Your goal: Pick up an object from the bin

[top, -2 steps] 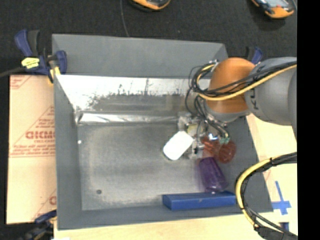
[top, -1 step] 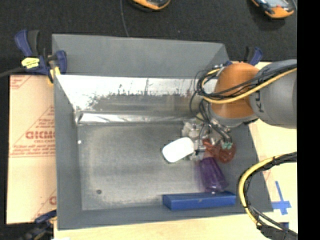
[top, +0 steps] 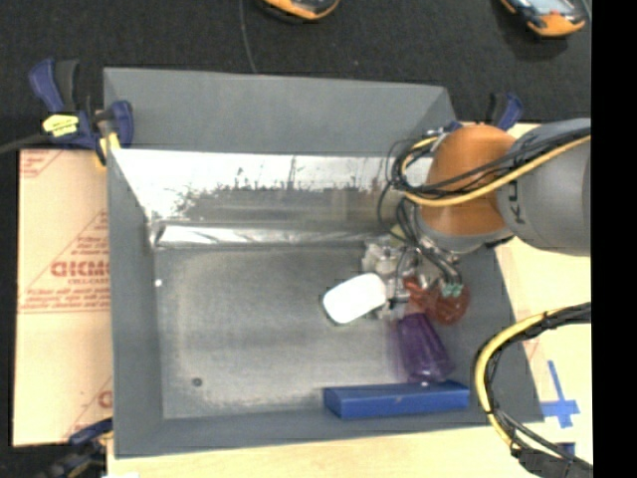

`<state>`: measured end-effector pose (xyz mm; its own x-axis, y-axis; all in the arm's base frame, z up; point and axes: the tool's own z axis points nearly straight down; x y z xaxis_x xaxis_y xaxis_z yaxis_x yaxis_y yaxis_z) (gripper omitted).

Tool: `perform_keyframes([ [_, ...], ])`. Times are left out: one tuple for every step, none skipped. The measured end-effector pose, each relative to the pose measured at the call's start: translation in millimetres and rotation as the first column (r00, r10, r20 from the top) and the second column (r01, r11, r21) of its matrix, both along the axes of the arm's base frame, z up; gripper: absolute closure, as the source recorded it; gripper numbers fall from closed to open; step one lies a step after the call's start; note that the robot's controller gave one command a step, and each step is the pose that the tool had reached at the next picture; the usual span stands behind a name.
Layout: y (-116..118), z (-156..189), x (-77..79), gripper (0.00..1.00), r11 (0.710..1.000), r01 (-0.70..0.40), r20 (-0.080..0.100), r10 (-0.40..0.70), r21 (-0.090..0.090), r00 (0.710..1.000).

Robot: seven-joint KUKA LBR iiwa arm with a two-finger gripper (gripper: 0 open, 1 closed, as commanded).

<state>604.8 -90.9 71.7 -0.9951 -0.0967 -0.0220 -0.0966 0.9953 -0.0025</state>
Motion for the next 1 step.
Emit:
perform_keyframes([
  [0.8,16.7,-3.8,1.0,1.0,-0.001,-0.006,0.001,0.001,1.0],
])
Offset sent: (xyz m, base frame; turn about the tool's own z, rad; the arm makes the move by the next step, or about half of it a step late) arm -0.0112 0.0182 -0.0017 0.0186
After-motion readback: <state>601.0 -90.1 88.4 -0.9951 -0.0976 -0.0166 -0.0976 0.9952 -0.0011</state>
